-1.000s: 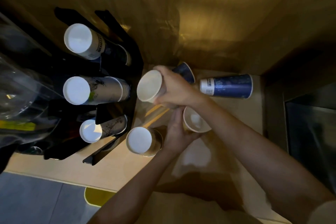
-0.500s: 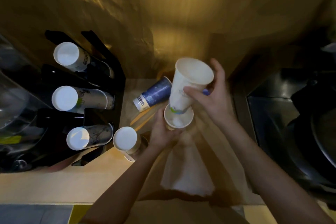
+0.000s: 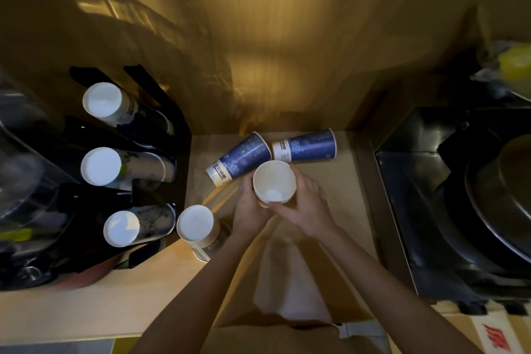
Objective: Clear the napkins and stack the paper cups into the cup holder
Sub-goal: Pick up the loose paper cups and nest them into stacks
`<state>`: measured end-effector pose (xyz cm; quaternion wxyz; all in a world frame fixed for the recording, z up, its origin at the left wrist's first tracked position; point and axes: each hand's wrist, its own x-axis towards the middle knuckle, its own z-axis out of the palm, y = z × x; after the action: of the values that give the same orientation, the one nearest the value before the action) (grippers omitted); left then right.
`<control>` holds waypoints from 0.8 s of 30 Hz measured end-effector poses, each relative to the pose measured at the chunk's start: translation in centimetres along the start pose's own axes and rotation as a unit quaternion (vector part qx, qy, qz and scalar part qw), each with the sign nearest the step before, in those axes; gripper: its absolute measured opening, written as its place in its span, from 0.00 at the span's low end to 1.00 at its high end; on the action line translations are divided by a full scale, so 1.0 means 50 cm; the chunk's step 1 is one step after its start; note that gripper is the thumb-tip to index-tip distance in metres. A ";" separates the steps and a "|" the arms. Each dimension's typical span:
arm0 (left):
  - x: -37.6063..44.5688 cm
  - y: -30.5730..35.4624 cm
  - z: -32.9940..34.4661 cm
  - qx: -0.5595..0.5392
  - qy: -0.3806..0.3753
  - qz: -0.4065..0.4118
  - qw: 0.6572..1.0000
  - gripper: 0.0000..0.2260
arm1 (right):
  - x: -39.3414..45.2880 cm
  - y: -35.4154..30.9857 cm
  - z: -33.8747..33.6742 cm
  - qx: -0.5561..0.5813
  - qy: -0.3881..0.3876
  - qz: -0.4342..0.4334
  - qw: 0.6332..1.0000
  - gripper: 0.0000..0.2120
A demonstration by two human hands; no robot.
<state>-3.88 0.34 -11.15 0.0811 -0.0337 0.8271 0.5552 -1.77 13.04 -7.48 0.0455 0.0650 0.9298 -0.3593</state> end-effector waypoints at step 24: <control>-0.030 0.143 0.207 0.146 -0.179 0.077 0.970 0.42 | -0.080 0.165 -0.205 0.145 0.072 0.157 0.974 0.21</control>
<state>-2.46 12.58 -8.19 0.1892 0.1424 0.8712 0.4300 3.05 25.68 -4.86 0.0242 0.2424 0.8466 -0.4731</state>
